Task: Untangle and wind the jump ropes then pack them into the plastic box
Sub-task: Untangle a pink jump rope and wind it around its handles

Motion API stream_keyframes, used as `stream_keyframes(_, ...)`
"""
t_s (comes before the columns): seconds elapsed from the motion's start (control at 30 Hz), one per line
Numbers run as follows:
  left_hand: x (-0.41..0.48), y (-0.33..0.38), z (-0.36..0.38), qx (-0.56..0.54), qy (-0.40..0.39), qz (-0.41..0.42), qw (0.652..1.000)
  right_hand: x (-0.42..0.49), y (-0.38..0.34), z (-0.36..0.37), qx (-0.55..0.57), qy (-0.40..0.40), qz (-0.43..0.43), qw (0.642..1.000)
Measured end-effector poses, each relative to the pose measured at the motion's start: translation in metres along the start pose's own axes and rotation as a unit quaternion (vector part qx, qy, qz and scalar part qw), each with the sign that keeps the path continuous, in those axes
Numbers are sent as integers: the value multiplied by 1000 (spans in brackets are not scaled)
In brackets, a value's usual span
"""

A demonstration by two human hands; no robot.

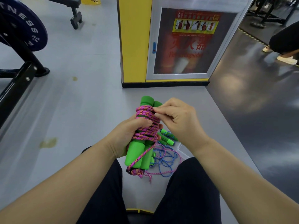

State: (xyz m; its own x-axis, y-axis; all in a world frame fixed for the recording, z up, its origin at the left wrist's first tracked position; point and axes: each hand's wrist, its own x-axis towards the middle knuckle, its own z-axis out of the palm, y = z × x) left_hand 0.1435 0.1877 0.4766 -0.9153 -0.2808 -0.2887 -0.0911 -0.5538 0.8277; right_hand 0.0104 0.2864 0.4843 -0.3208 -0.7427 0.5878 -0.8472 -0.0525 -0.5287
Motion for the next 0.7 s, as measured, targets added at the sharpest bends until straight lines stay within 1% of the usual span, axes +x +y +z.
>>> stream_keyframes(0.27,2,-2,2,-6,11,-16,1000,1,6,-7,-26,-60,-18,998)
stream_keyframes(0.57,0,1,6,13,8,-7,1000,-1,3,-5,-19,-34,-11,999)
stream_keyframes(0.7,0,2,9,26,12,4,1000,0,2,-3,-37,-44,4,998)
